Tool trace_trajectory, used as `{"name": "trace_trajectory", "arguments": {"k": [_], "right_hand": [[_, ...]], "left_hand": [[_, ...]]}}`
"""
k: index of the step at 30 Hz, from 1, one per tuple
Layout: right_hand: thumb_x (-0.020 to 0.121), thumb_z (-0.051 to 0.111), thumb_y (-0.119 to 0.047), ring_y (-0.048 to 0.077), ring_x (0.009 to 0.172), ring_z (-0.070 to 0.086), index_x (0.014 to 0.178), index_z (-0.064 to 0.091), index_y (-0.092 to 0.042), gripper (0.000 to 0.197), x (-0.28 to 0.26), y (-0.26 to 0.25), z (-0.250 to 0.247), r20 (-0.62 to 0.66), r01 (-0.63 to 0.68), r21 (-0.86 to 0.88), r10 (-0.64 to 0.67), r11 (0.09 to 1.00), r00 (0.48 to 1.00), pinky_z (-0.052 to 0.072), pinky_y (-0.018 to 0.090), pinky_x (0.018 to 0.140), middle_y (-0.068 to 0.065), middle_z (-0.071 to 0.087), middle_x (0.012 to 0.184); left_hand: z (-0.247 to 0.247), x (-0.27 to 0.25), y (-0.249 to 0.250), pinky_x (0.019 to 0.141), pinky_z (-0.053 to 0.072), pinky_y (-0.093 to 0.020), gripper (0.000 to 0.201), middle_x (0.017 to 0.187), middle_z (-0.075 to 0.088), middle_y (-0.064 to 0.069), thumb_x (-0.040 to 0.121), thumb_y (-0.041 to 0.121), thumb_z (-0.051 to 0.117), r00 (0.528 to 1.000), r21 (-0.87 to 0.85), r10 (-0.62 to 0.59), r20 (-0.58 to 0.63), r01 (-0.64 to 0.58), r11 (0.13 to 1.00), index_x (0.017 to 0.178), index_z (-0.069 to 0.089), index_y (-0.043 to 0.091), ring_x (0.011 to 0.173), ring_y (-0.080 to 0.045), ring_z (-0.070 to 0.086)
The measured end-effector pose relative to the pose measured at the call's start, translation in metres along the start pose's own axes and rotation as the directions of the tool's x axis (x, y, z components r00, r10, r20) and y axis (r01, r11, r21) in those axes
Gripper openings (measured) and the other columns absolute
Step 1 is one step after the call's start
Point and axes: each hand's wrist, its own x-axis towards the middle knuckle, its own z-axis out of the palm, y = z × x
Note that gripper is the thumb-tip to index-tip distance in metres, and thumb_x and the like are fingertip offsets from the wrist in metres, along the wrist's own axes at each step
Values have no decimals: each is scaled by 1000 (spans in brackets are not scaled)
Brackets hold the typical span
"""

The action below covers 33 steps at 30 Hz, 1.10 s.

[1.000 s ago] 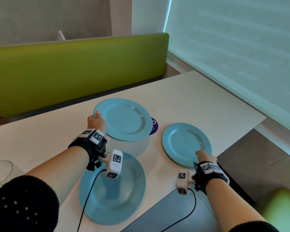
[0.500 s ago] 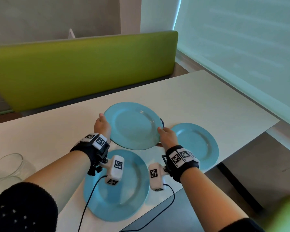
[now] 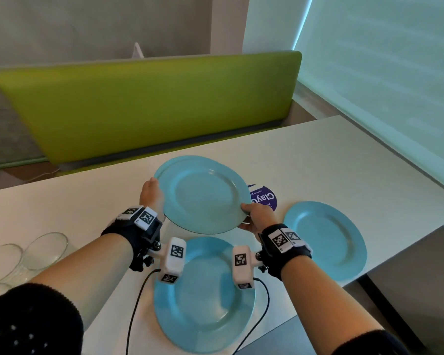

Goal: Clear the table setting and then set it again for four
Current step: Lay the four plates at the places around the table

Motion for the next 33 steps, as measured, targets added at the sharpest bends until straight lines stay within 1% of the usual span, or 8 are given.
{"name": "trace_trajectory", "arguments": {"k": [5,9,14,17,20,24,27,33], "right_hand": [[98,43,-7,24,70,61,123,50,3,28,11,-8,21,-49,-5,130,12,992,999,56,33,48,13,61,90],[99,42,-7,24,54,66,127,47,4,31,21,-10,35,-136,47,214,-18,976,991,53,30,36,15,62,87],[99,41,-8,31,89,57,135,40,1,37,35,-5,49,-177,46,212,-8,976,984,55,28,40,25,49,135],[100,39,-7,32,106,53,140,34,0,41,41,1,61,-154,23,191,7,981,988,54,25,43,21,41,143],[100,36,-6,30,96,53,139,34,2,40,46,9,80,-109,-5,140,20,990,994,57,27,52,22,41,142],[100,36,-6,38,120,52,137,37,5,39,52,18,107,-91,-34,26,37,999,995,51,41,85,24,43,140],[100,36,-7,38,124,50,137,37,5,39,58,23,123,-83,-45,-16,43,999,996,54,37,79,25,44,139],[101,37,-12,38,122,52,135,39,7,39,67,37,141,-91,-60,-50,55,997,994,49,46,97,25,46,137]], "left_hand": [[-19,22,21,110,36,-44,46,143,41,-22,102,24,22,996,36,66,-59,-64,997,138,37,0,131,-36,41],[-47,46,41,102,37,-39,45,141,44,-20,102,23,21,971,-6,72,-227,-76,997,137,40,1,127,-35,45],[-88,73,62,98,38,-38,44,140,46,-21,103,22,21,914,-58,118,-389,-151,987,136,38,-2,125,-35,47],[-110,85,64,98,37,-37,44,140,46,-20,103,23,21,887,-86,131,-442,-187,979,136,37,-2,124,-34,48],[-126,97,61,99,37,-38,45,138,47,-21,103,25,21,878,-94,133,-459,-197,976,135,37,-2,123,-34,49],[-135,97,60,98,36,-36,45,140,44,-21,104,25,20,889,-115,111,-444,-179,977,138,34,-1,125,-34,46],[-141,99,60,97,38,-36,45,140,45,-21,103,25,21,893,-151,100,-439,-182,972,138,35,0,124,-34,47],[-152,111,52,98,42,-39,44,135,49,-22,102,25,24,894,-202,77,-441,-183,962,136,38,0,121,-36,51]]}}
